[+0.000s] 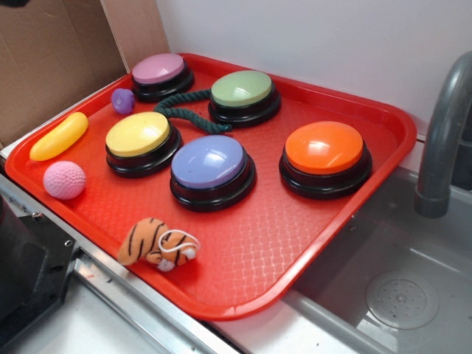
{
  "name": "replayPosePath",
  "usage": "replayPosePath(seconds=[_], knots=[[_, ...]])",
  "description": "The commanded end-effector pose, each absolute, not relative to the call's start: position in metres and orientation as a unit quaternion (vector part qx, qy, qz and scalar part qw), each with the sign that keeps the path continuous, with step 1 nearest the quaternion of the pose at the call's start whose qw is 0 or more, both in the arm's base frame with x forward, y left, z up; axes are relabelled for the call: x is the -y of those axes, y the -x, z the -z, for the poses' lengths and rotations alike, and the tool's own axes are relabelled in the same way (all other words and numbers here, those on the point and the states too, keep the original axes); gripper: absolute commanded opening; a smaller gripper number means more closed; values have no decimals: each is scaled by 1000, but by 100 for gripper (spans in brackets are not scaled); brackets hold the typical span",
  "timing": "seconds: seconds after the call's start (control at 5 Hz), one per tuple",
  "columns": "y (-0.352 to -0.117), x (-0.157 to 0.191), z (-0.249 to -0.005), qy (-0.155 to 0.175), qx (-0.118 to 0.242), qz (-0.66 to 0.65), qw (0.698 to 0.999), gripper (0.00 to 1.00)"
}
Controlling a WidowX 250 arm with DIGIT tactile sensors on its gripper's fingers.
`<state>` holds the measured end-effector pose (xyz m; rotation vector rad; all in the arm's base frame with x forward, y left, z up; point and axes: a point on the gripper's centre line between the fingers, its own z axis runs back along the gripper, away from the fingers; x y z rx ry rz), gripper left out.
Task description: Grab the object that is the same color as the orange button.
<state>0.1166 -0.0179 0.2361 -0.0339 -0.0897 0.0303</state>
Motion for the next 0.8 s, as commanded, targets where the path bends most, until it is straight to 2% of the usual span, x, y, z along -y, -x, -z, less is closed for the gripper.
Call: replayPosePath(seconds=[0.0, 0.4, 0.6], knots=[[-117, 18, -236, 17, 45, -15, 999, 100], [-135, 59, -180, 35, 62, 113, 991, 100], [-139, 92, -136, 34, 67, 170, 983, 100]])
